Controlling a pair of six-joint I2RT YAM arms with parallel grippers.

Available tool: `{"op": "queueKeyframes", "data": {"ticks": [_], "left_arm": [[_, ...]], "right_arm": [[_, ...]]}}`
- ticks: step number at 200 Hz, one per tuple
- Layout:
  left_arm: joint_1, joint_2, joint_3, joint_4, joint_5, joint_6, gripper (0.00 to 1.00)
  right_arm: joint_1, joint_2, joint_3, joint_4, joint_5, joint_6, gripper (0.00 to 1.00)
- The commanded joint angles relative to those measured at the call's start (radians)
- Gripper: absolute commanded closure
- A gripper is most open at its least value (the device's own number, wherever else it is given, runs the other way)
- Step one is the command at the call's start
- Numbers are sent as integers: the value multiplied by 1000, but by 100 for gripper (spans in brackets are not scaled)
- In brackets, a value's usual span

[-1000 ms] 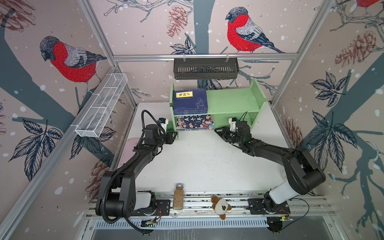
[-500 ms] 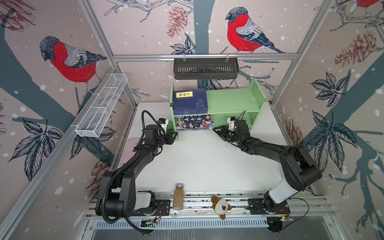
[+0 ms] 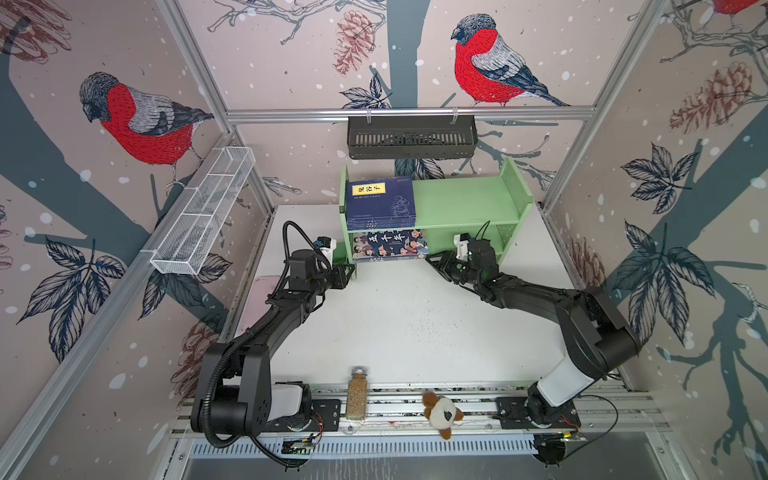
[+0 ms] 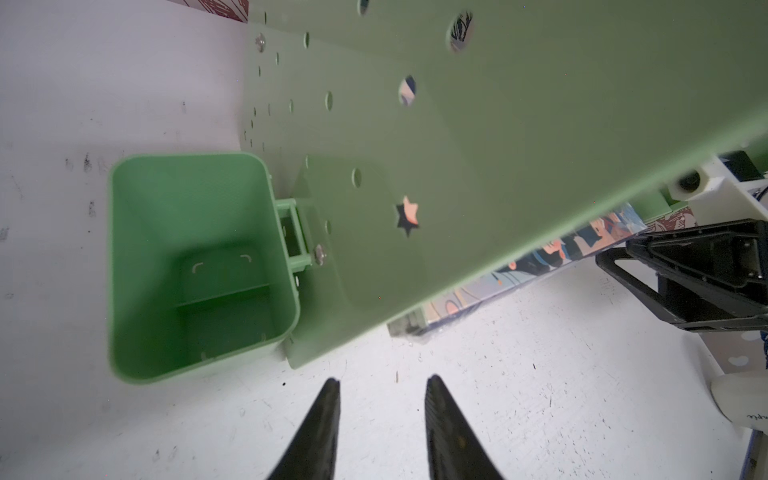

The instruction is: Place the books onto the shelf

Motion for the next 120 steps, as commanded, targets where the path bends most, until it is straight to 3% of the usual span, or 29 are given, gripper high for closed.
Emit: {"op": "queueKeyframes", "data": {"ticks": [1, 120], "left_arm": [[1, -7, -3, 43, 10, 1, 64], [12, -60, 7, -73, 31, 95, 59]], "right_arm": [[1, 2, 8, 31, 5, -2, 62], [21, -133, -104, -44, 4, -45, 54]]}}
